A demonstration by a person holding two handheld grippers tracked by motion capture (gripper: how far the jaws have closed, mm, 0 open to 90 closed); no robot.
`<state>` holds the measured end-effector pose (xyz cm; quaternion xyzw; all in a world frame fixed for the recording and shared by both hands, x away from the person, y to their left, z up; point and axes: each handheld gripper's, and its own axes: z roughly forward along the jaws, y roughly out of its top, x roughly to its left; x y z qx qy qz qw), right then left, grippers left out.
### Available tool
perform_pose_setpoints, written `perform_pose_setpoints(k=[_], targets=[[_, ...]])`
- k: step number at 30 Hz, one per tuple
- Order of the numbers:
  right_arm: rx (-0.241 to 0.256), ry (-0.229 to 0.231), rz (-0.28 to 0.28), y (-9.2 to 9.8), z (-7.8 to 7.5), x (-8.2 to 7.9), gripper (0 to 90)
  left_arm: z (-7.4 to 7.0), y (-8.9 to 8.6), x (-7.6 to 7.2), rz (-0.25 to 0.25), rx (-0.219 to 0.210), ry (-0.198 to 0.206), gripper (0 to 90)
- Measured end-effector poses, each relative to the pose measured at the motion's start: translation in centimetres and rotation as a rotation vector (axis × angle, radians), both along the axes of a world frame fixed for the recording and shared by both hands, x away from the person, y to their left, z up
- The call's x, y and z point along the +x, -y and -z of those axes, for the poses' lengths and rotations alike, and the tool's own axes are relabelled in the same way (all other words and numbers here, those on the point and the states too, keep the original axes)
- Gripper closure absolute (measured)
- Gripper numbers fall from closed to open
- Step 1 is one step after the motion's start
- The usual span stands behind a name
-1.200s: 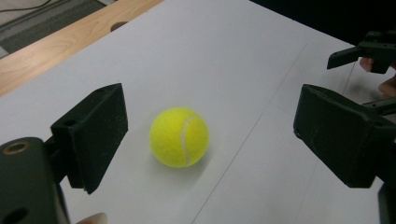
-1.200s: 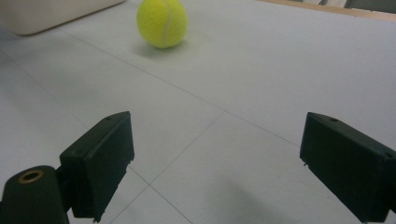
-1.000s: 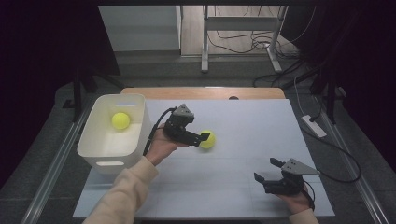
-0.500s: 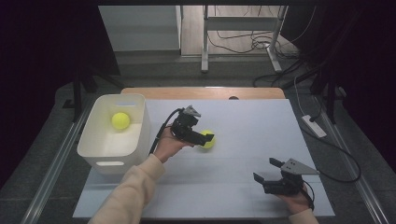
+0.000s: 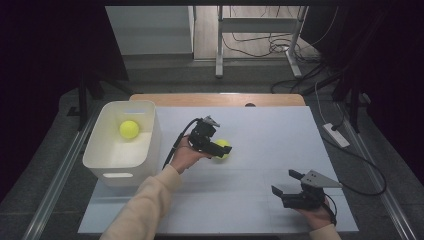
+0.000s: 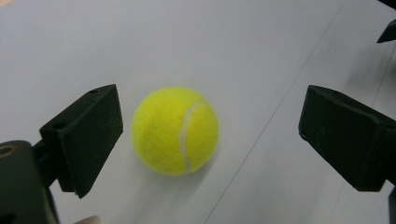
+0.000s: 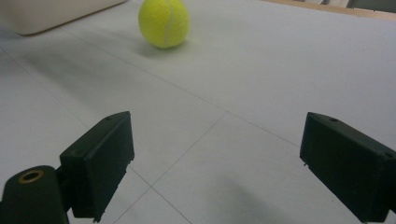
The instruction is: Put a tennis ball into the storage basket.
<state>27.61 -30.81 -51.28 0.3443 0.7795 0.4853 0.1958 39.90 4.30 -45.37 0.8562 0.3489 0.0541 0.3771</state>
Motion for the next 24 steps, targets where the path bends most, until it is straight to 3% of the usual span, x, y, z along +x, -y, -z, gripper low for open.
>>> perform_pose_setpoints(k=[24], targets=[[-0.003,-0.001,-0.001,0.0,0.1,0.1,9.7,2.6,0.8,1.7,-0.023,0.06,-0.036,5.5]])
